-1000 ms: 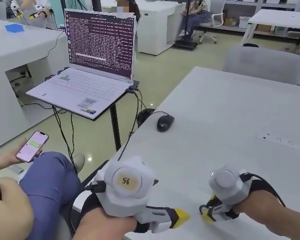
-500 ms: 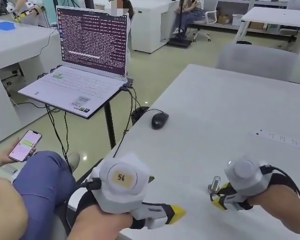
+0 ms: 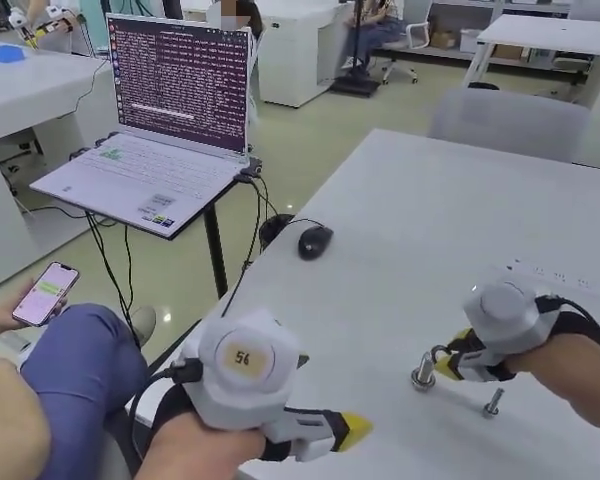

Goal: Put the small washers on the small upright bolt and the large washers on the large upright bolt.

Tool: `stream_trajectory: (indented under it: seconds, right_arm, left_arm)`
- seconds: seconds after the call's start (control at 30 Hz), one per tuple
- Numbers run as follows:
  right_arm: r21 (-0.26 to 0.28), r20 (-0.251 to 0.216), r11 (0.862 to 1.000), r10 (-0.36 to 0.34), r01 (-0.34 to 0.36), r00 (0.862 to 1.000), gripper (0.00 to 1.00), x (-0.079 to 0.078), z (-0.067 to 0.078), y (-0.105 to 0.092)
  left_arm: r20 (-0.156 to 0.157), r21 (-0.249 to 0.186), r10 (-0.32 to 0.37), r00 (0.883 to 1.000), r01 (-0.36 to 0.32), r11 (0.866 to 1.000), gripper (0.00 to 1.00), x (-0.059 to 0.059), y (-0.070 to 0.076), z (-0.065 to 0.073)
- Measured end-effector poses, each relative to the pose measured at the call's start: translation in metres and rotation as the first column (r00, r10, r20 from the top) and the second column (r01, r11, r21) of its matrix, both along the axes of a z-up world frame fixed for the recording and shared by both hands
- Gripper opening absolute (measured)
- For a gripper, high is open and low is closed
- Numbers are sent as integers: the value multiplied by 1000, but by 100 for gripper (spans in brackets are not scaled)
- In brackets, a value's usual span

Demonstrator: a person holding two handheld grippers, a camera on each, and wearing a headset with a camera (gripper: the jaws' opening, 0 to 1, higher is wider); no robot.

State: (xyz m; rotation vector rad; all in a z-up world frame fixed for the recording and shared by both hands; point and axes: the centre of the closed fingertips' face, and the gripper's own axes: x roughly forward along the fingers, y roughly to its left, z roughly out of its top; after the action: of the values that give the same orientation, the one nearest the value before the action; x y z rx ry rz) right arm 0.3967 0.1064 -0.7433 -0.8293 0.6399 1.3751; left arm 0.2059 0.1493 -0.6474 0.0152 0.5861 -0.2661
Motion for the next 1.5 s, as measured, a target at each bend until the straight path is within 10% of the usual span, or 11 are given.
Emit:
stream_trajectory:
  seconds: [1.13, 1.23, 1.3, 1.5]
  right_arm:
    - [-77, -6, 996, 34, -35, 999, 23, -2, -14, 14]
    - [-3, -13, 999, 36, -36, 999, 5, -4, 0, 27]
    - [-119, 75, 988, 104, -95, 992, 3, 8, -10, 19]
    - [-48, 25, 998, 36, -35, 999, 10, 6, -12, 20]
  left_arm:
    - [-11, -5, -2, 1000, 2, 1000, 62, 2, 2, -3]
    - [-13, -5, 2, 1000, -2, 1000, 62, 1, 3, -3]
    - [-14, -7, 5, 1000, -5, 1000, 62, 0, 4, -4]
    - [-10, -13, 14, 1000, -15, 1000, 62, -2, 5, -4]
